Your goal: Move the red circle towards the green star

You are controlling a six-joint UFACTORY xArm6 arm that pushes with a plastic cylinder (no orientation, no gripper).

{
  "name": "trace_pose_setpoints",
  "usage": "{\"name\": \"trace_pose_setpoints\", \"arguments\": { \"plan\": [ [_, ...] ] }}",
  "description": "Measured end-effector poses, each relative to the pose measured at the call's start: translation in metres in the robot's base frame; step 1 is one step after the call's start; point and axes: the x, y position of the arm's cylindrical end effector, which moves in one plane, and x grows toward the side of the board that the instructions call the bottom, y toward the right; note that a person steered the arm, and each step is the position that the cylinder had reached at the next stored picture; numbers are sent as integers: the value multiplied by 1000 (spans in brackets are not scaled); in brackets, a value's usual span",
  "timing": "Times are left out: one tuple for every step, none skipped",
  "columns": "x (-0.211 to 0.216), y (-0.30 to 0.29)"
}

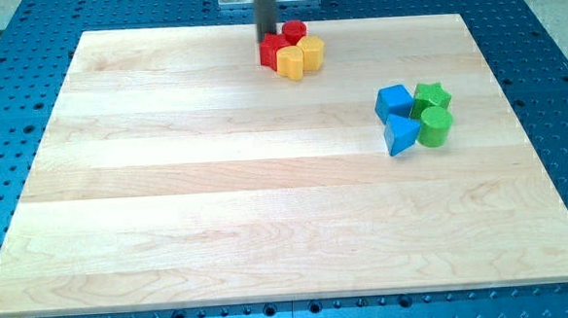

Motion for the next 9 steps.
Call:
{"name": "trace_pose_setpoints", "arguments": {
  "plan": [
    [19, 78],
    [67, 132],
    [42, 127],
    [37, 165],
    [52, 172],
    [55, 173],
    [55, 173],
    [55, 180],
    [45, 180]
  ]
}}
